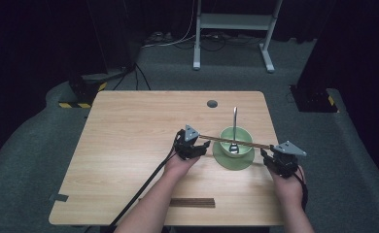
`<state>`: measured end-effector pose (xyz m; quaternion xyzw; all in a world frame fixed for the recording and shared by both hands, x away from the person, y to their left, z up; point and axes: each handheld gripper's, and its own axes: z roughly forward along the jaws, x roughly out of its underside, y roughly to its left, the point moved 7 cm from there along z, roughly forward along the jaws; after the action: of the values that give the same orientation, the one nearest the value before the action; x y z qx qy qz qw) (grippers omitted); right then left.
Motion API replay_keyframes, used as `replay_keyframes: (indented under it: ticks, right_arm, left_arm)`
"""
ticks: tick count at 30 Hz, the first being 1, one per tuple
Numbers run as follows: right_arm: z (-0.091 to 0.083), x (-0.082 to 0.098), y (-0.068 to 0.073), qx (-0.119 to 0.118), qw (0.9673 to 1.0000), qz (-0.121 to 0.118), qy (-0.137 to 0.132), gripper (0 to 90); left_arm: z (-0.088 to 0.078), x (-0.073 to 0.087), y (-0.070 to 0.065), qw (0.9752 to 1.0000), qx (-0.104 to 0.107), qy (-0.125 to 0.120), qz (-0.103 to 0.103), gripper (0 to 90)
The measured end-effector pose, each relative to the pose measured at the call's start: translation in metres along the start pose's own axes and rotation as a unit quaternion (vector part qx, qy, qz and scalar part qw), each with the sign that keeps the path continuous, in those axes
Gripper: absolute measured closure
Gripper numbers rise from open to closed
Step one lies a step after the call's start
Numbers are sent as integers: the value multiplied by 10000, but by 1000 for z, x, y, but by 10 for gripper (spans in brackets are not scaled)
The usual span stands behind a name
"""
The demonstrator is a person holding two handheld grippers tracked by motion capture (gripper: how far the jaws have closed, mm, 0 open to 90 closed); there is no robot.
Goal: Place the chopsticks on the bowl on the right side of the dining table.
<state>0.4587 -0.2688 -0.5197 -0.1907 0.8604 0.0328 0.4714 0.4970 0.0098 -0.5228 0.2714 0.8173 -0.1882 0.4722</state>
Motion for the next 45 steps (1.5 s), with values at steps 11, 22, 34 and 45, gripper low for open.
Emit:
replay_keyframes:
  ticks: [11, 22, 34, 45]
  right_arm:
    - [4, -6, -5, 118, 9998, 130, -24, 592]
    - [10, -10, -8, 186, 9997, 128, 77, 620]
    - [8, -12, -7, 16, 9999, 140, 20, 593]
    - [10, -13, -5, 25, 9999, 100, 50, 554]
  left_arm:
    - [-6, 2, 6, 9999, -77, -92, -18, 497]
    - [-5, 6, 5, 9999, -65, -40, -106, 553]
    - [-6, 5, 1, 9999, -6, -77, -84, 586]
    - [-6, 7, -1, 10000, -33, -61, -37, 585]
